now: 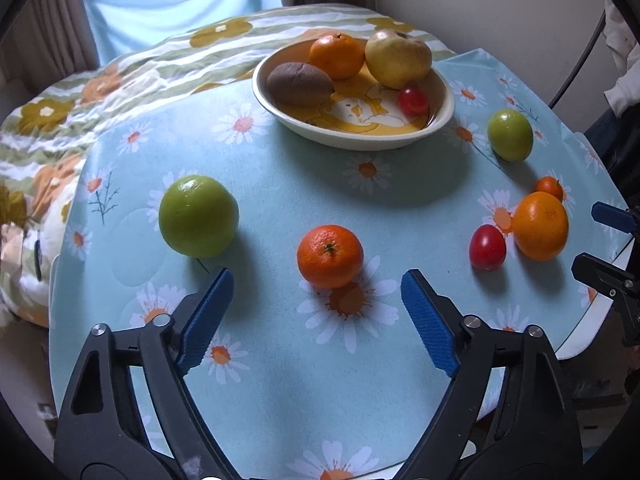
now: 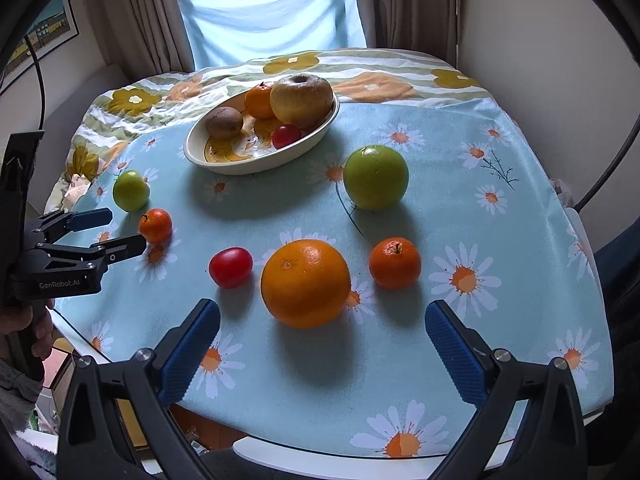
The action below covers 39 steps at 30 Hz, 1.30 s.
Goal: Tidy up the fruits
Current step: 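Move the left tool to a small mandarin while the right tool approaches the large orange, then close the left tool on the mandarin while the right tool grasps the large orange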
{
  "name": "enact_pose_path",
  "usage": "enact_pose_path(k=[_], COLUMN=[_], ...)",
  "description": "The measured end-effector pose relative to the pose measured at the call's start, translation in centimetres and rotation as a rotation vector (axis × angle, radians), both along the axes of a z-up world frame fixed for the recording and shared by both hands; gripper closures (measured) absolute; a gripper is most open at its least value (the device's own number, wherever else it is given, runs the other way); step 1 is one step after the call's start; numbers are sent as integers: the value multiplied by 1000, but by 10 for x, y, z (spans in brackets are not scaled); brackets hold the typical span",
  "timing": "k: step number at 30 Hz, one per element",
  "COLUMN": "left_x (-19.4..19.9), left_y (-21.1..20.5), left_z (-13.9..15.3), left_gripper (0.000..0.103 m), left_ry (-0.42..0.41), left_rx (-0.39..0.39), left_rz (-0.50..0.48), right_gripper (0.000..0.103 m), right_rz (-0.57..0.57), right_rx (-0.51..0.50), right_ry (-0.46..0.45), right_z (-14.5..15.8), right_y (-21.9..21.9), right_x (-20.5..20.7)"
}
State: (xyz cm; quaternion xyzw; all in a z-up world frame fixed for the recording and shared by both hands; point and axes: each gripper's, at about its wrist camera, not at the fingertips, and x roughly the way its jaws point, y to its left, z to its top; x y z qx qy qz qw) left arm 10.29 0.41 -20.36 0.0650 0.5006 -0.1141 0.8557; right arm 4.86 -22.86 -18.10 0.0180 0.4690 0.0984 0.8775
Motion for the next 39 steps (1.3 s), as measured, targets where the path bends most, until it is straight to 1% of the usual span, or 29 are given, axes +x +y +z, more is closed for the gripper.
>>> enact_pose_path(k=[1,5,8,9,11,13,17,18,19,21,24,27,32,36,39], left_x=[3,12,16,17,21,24,25,26,26,26,26,25,20,15,12], left_y=[0,-4,-8,-9,-10,-9,-10,-11,-10,-9,-10,-9,-9,-8,-8], left_z=[-3,-10,-14,-16,-20,-23,-24,-24,-23,-23,-23,-23,-22,-23,-23], left_gripper=[23,23,25,30,33,42,48,52,56,58,59,59,59,59,59], left_ry=[12,32,40,46,65,80,84,83,83,84,83,84,86,87,87], left_rx=[1,9,11,13,23,15,17,15,13,5,5,-1,0,0,-1], left_rz=[-6,-33,-55,-61,-67,-72,-84,-85,-84,-83,-82,-78,-70,-62,-54], right_gripper=[2,4,7,8,10,10,10,11,15,18,21,27,28,36,38], right_rz=[0,0,7,8,5,-2,-9,-7,-4,2,8,19,36,60,73], right_rx=[-1,-11,-25,-31,-34,-34,-27,-28,-30,-33,-37,-40,-41,-45,-55], right_ry=[2,14,19,20,25,33,37,38,39,46,51,56,54,54,54], right_z=[-2,-7,-9,-9,-11,-12,-13,-13,-14,-15,-18,-20,-23,-25,-27], right_y=[1,7,10,11,12,13,13,13,14,14,16,17,20,24,26], right_x=[1,4,6,6,7,9,11,11,12,13,14,15,19,24,26])
